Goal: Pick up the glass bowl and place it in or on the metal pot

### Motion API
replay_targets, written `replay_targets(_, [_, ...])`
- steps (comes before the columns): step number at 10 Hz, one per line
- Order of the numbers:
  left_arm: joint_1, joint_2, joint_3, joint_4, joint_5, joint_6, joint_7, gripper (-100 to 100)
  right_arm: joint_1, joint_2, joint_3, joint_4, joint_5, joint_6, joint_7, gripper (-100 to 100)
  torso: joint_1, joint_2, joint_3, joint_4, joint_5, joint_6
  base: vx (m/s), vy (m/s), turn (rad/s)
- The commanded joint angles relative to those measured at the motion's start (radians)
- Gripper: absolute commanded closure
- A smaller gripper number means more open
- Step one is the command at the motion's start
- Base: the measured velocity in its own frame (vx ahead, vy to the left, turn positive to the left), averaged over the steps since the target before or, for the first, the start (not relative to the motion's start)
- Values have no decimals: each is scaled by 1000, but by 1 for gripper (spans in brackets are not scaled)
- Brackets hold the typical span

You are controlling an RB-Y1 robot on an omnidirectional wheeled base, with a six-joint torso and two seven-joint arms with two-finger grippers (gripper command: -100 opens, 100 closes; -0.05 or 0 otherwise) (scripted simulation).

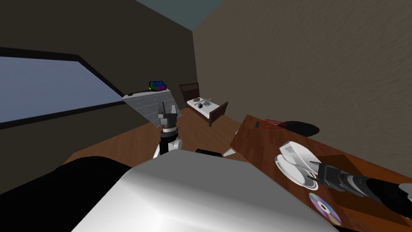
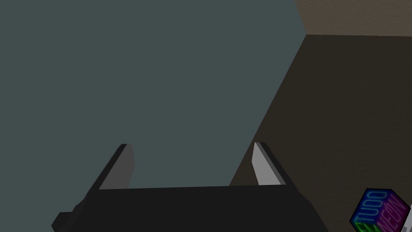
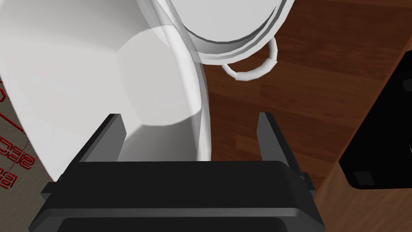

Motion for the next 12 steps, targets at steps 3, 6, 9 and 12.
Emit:
replay_targets(3, [0, 0, 0, 0, 0, 0, 0, 0, -11, -77, -4, -22, -8, -52, -26, -100, 2, -1, -1, 0, 1, 0, 22, 28, -75])
replay_targets(6, [0, 0, 0, 0, 0, 0, 0, 0, -22, -111, -4, -30, -8, -74, -38, -100, 3, -3, -1, -1, 1, 0, 28, 31, -50])
replay_targets(9, [0, 0, 0, 0, 0, 0, 0, 0, -25, -112, -3, -29, -6, -80, -40, 0, 0, 0, 0, 0, 0, 0, 0, 0, 0])
replay_targets(12, [0, 0, 0, 0, 0, 0, 0, 0, -25, -112, -3, -29, -6, -80, -40, 0, 0, 0, 0, 0, 0, 0, 0, 0, 0])
